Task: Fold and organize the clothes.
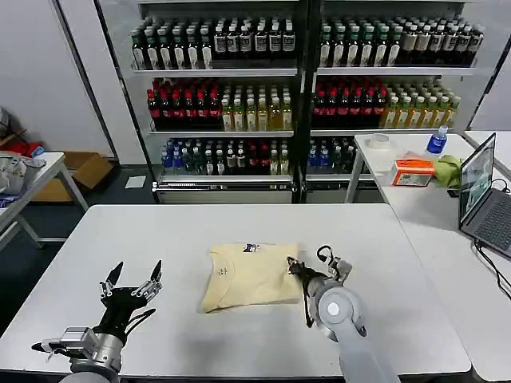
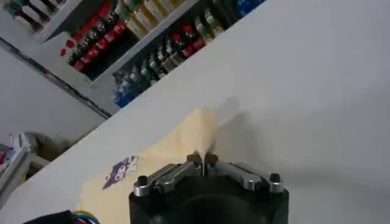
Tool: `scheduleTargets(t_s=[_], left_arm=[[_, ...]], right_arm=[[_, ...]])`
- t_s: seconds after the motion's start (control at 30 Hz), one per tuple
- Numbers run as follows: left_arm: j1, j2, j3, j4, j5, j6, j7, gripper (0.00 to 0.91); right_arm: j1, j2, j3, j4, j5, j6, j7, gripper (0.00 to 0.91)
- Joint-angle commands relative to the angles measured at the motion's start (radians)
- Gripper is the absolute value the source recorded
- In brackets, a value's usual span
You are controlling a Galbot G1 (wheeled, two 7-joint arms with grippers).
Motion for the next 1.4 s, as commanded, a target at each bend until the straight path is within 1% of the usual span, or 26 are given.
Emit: scheduleTargets(t_s=[0.03, 0.07, 0.1, 0.13, 0.17, 0.23, 0.27, 0.3, 0.37, 0.4, 0.47, 0.53, 0.6, 0.73, 0.9, 1.1, 1.33, 1.37, 1.4], left_arm=[[0.002, -0.003, 0.000, -0.008, 0.000, 0.000, 0.001, 0.907], [0.004, -0.004, 0.000, -0.011, 0.000, 0.000, 0.001, 0.907], [0.004, -0.005, 0.000, -0.012, 0.001, 0.000, 0.001, 0.907], [0.007, -0.006, 0.000, -0.015, 0.001, 0.000, 0.001, 0.907], [0.009, -0.008, 0.001, -0.017, 0.002, 0.000, 0.001, 0.907], [0.012, -0.010, 0.001, -0.022, 0.003, 0.000, 0.001, 0.907], [0.014, -0.011, 0.001, -0.025, 0.003, -0.001, 0.001, 0.907], [0.015, -0.011, 0.001, -0.027, 0.003, -0.001, 0.001, 0.907], [0.020, -0.015, 0.001, -0.035, 0.004, -0.001, 0.001, 0.907], [0.022, -0.016, 0.001, -0.039, 0.004, -0.001, 0.001, 0.907], [0.028, -0.021, 0.005, -0.048, 0.009, -0.001, 0.001, 0.907], [0.034, -0.025, 0.008, -0.055, 0.013, -0.002, 0.001, 0.907], [0.040, -0.030, 0.012, -0.062, 0.018, -0.003, 0.001, 0.907], [0.059, -0.036, 0.019, -0.085, 0.027, -0.004, 0.002, 0.907], [0.074, -0.039, 0.025, -0.109, 0.035, -0.003, 0.002, 0.907], [0.091, -0.045, 0.035, -0.119, 0.049, -0.003, 0.003, 0.907], [0.086, -0.047, 0.038, -0.112, 0.051, 0.003, 0.003, 0.907], [0.088, -0.047, 0.038, -0.112, 0.052, 0.003, 0.004, 0.907], [0.091, -0.047, 0.039, -0.114, 0.054, 0.003, 0.004, 0.907]], right_arm=[[-0.004, -0.059, -0.016, 0.039, -0.191, 0.020, -0.063, 0.907], [-0.037, -0.075, -0.020, 0.065, -0.294, 0.059, -0.096, 0.907], [-0.050, -0.083, -0.021, 0.081, -0.332, 0.077, -0.115, 0.907], [-0.077, -0.096, -0.023, 0.102, -0.392, 0.102, -0.136, 0.907], [-0.108, -0.116, -0.023, 0.126, -0.487, 0.155, -0.165, 0.907], [-0.151, -0.143, -0.018, 0.163, -0.609, 0.215, -0.195, 0.907], [-0.185, -0.162, -0.009, 0.193, -0.687, 0.258, -0.211, 0.907], [-0.201, -0.170, -0.003, 0.207, -0.717, 0.268, -0.218, 0.907], [-0.269, -0.196, 0.028, 0.271, -0.819, 0.333, -0.243, 0.907], [-0.275, -0.200, 0.033, 0.277, -0.826, 0.333, -0.245, 0.907], [-0.367, -0.210, 0.063, 0.348, -0.906, 0.389, -0.258, 0.907], [-0.436, -0.207, 0.088, 0.392, -0.949, 0.417, -0.269, 0.907], [-0.499, -0.198, 0.106, 0.435, -0.974, 0.430, -0.275, 0.907], [-0.615, -0.181, 0.147, 0.500, -0.989, 0.442, -0.288, 0.907], [-0.683, -0.176, 0.177, 0.540, -0.998, 0.470, -0.297, 0.907], [-0.705, -0.168, 0.187, 0.558, -1.008, 0.474, -0.297, 0.907], [-0.698, -0.163, 0.184, 0.554, -0.973, 0.451, -0.288, 0.907], [-0.696, -0.161, 0.184, 0.553, -0.960, 0.446, -0.282, 0.907], [-0.686, -0.155, 0.181, 0.546, -0.928, 0.448, -0.258, 0.907]])
